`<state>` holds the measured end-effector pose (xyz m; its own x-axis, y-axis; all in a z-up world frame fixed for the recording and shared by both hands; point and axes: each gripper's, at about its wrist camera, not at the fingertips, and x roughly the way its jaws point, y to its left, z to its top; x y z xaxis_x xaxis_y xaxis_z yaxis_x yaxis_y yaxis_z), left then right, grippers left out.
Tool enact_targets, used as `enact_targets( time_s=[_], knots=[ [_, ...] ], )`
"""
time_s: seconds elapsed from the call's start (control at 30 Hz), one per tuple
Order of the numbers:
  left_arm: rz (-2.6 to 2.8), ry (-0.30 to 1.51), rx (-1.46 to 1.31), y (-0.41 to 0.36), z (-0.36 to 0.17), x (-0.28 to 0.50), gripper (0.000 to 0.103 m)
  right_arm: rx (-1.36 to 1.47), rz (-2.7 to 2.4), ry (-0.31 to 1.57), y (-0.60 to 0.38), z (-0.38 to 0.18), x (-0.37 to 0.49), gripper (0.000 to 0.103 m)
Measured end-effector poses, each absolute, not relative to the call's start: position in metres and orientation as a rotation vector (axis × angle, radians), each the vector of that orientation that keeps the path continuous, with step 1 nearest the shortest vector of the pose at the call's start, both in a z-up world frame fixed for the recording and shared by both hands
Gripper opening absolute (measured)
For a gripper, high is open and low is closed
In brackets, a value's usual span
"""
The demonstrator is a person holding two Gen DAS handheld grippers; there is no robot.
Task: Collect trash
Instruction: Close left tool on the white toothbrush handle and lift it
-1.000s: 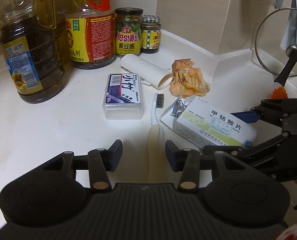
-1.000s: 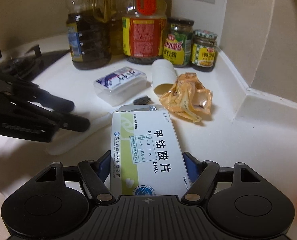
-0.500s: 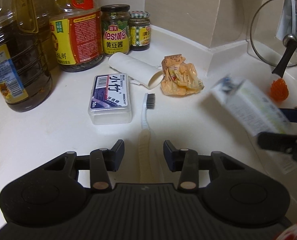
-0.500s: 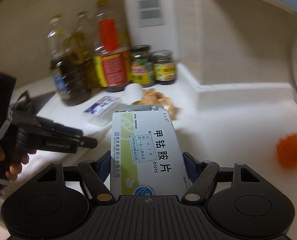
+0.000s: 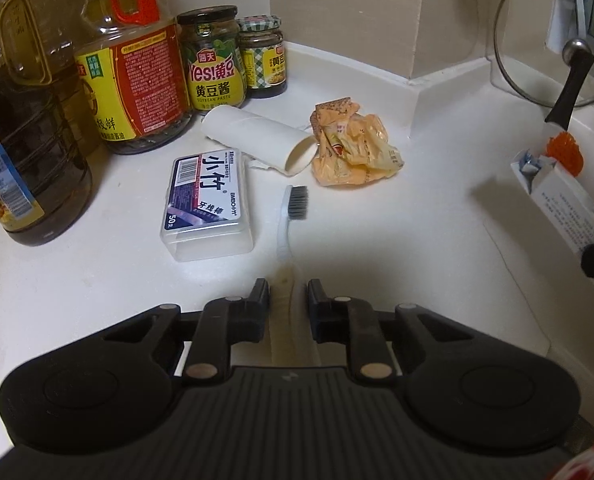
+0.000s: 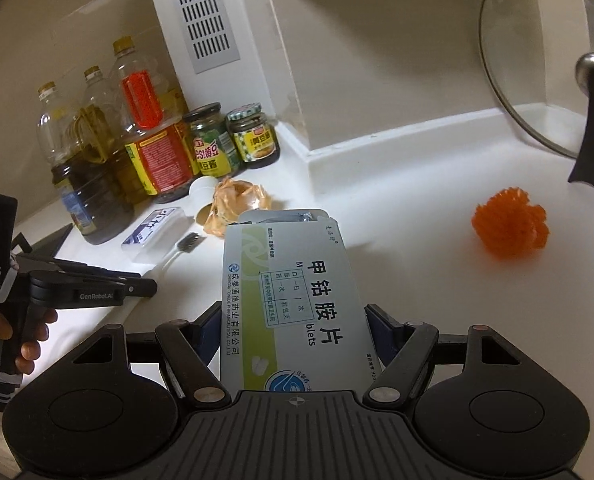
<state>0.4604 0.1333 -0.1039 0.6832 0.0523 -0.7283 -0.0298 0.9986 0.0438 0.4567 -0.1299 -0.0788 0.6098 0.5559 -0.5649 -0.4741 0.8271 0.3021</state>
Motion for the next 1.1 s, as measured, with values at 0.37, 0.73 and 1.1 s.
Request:
enact_targets(
  time_s=[0.37, 0.73, 1.1],
  knots=[
    [0.056, 0.775, 0.013, 0.127, -0.091, 0.431, 0.018, 0.140, 0.599, 0.692, -0.143, -0.079, 0.440, 0.073],
    [0.078, 0.716, -0.025, 0.111, -0.062, 0.375, 0.018, 0.139, 0.658, 0.675, -0.157, -0.070, 0.407, 0.073],
    [0.117, 0.688, -0.075, 0.072, -0.047, 0.297, 0.018, 0.147, 0.766, 0.679, -0.169, -0.062, 0.357, 0.073]
  ],
)
